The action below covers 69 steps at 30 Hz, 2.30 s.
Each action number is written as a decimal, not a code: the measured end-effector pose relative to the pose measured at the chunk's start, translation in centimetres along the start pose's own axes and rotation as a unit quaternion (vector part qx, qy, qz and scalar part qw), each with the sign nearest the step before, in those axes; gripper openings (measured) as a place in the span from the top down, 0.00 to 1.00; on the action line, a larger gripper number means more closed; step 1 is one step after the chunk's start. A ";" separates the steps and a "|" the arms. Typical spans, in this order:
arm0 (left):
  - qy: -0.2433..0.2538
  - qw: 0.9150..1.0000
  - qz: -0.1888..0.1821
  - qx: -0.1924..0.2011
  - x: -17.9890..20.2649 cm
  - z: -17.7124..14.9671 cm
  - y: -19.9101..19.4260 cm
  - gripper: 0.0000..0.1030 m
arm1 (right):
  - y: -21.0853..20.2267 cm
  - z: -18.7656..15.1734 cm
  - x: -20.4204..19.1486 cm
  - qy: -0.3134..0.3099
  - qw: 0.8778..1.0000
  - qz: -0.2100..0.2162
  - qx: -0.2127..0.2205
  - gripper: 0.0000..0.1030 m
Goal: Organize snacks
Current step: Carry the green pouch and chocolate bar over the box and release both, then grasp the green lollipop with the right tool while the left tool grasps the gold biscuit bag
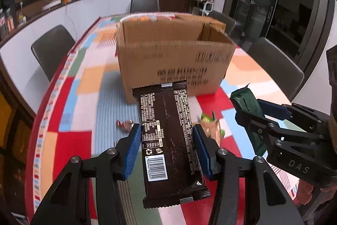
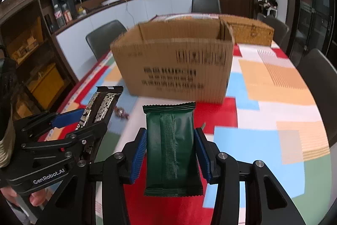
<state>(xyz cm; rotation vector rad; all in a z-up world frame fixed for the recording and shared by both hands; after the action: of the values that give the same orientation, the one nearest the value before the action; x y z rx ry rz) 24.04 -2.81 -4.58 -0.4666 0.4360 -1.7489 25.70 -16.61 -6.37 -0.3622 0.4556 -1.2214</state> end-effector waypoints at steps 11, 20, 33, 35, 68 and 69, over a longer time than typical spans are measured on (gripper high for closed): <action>0.025 0.998 0.015 0.055 -1.1 6.8 0.1 0.52 | 0.6 6.0 -0.1 -0.009 0.999 0.002 0.052 0.55; 0.045 0.995 0.028 0.080 -2.1 12.1 1.9 0.52 | 2.0 11.5 0.0 -0.021 0.996 0.008 0.082 0.55; 0.025 0.998 0.026 0.046 -4.4 16.6 9.9 0.52 | 9.3 16.3 2.1 -0.021 0.999 -0.009 0.041 0.55; 0.029 0.998 0.028 0.040 -4.5 16.8 11.1 0.52 | 10.3 16.7 2.3 -0.018 0.999 -0.011 0.037 0.55; 0.147 0.987 -0.008 0.065 3.4 6.2 2.4 0.20 | 0.1 6.0 4.0 -0.004 0.995 -0.066 0.075 0.35; 0.149 0.987 -0.013 0.060 3.6 5.5 2.3 0.20 | -0.1 5.3 4.1 0.000 0.995 -0.067 0.068 0.35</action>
<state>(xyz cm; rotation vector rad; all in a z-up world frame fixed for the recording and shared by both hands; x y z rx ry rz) 28.15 -7.05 -0.84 -0.1240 0.5328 -1.8646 29.48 -20.39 -2.42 -0.2801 0.3493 -1.3746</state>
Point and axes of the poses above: each gripper's, at about its wrist camera, not at the fingertips, and y roughly the way its jaws point, x to its right, z to its top, the point moved 4 cm from there along y, roughly the way its jaws point, and after that the axes turned 15 degrees about x, right-handed, at the moved point
